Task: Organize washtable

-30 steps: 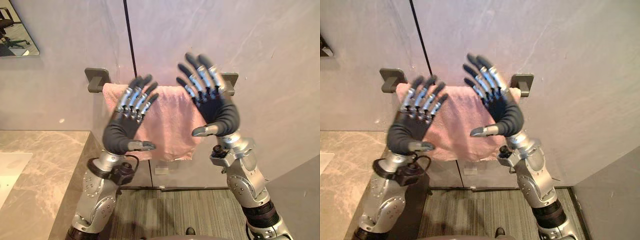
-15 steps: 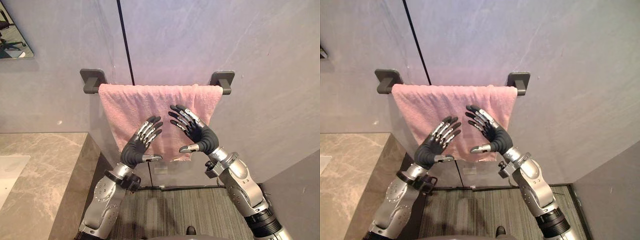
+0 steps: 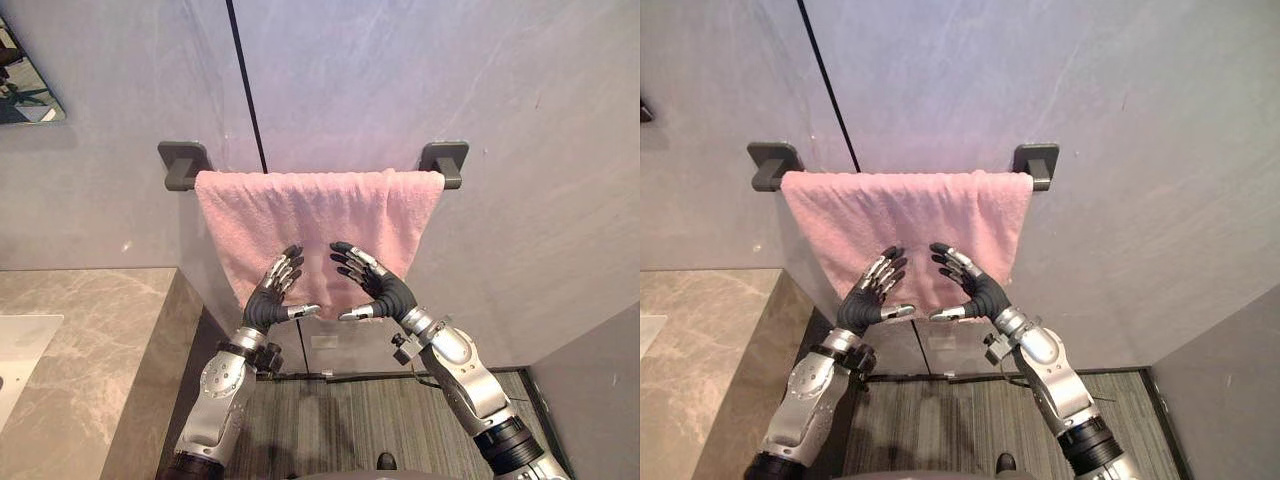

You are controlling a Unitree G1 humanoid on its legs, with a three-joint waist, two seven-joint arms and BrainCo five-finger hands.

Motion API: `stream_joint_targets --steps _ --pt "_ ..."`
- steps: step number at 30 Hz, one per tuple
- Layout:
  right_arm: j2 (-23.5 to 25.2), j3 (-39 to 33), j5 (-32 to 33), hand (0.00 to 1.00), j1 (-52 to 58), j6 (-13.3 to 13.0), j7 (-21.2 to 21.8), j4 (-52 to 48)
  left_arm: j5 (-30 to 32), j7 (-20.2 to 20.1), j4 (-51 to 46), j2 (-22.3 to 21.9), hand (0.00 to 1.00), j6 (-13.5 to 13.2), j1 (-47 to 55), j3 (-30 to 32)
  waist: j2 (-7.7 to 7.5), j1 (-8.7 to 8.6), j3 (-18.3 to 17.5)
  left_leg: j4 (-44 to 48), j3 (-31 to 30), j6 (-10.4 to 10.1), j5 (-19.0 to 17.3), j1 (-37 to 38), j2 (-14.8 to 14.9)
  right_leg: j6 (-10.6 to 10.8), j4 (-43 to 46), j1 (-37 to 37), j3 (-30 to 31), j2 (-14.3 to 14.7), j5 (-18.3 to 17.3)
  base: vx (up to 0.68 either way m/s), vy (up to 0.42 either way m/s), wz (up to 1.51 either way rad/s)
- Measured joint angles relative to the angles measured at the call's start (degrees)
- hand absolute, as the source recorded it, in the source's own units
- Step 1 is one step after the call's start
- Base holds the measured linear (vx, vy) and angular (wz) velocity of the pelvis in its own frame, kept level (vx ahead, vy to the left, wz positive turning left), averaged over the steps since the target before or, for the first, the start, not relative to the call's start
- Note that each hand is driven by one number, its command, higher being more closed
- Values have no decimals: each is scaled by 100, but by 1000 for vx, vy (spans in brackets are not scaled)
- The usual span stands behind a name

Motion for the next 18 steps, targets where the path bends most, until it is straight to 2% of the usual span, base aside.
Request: stream_joint_targets --steps 6,18 --pt "25 -425 -163 0 -182 -8 -333 104 192 344 179 18 0 -3 -144 370 -14 14 -9 0 5 1 12 -11 2 -3 -2 -10 7 -2 16 -37 -12 0" --pt "-1 -1609 -208 0 -408 -26 -854 552 376 655 378 213 0 -30 -249 1341 -93 135 -40 0 -4 43 113 -89 -1 -10 -6 -84 10 -42 135 -54 -12 0"
